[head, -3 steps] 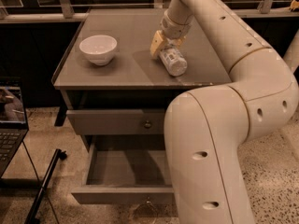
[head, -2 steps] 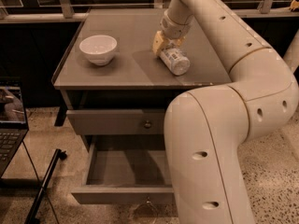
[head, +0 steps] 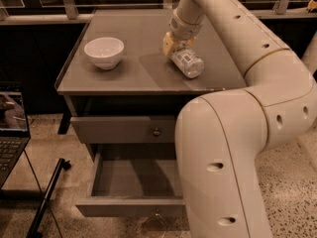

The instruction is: Place blue plastic bottle into middle drawer

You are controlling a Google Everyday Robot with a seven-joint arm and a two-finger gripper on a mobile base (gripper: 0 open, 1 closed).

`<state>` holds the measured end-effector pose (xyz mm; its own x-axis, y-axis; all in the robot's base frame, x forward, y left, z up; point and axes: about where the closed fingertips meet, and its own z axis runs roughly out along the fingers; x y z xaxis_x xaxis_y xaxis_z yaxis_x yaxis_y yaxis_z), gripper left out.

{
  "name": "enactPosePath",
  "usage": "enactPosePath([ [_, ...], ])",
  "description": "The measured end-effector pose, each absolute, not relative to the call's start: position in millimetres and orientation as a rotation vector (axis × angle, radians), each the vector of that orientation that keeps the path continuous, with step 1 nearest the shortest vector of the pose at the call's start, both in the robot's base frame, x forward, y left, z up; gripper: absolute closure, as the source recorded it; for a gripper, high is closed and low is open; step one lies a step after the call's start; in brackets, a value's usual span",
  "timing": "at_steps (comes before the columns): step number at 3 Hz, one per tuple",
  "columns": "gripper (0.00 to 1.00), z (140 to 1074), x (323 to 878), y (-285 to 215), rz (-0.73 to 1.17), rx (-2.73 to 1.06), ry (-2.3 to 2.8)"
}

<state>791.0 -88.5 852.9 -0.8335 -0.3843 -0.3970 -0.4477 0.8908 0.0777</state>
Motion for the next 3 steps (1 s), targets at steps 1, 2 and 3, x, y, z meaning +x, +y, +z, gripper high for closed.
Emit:
enactPosePath([
  [1,1.00,874,762,-99,0.288,-0.748,2.639],
  [2,1.00,890,713,-111,0.383,-0.935,2.587],
  [3,1.00,900,668,-117,0.611,-1.118,2.426],
])
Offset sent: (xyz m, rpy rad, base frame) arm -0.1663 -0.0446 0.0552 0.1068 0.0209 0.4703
